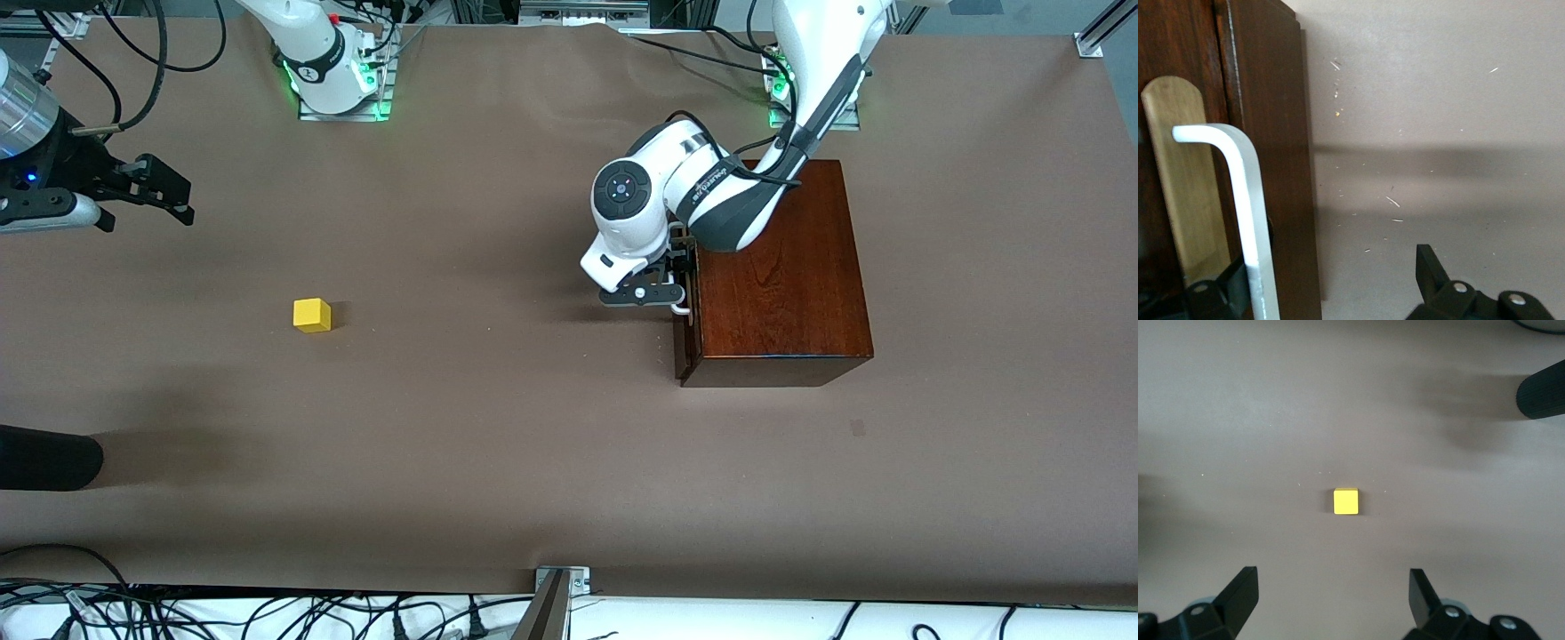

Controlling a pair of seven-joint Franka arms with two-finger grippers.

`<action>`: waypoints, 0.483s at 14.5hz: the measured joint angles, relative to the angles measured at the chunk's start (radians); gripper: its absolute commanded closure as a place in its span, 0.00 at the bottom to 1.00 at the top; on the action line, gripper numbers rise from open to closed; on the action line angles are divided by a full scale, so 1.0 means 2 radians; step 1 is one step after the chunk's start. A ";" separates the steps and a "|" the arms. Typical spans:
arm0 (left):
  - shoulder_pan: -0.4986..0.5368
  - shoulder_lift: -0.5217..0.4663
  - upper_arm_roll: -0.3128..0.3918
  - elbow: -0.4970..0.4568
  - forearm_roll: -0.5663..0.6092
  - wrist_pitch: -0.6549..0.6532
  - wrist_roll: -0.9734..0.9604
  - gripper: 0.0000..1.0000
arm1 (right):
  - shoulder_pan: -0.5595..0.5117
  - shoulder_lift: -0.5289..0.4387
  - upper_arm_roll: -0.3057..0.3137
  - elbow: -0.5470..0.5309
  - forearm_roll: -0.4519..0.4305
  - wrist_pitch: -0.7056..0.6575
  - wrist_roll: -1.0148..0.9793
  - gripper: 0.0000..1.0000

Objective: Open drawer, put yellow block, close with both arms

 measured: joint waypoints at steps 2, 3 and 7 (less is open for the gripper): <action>-0.013 0.001 0.001 0.000 0.002 0.014 -0.010 0.00 | 0.000 0.000 0.000 0.000 0.000 0.000 0.000 0.00; -0.021 0.004 0.000 0.000 0.002 0.024 -0.020 0.00 | 0.000 0.000 0.000 0.000 0.000 0.000 0.000 0.00; -0.041 0.018 0.005 0.018 0.010 0.030 -0.042 0.00 | 0.000 0.000 0.000 0.000 0.000 0.000 0.000 0.00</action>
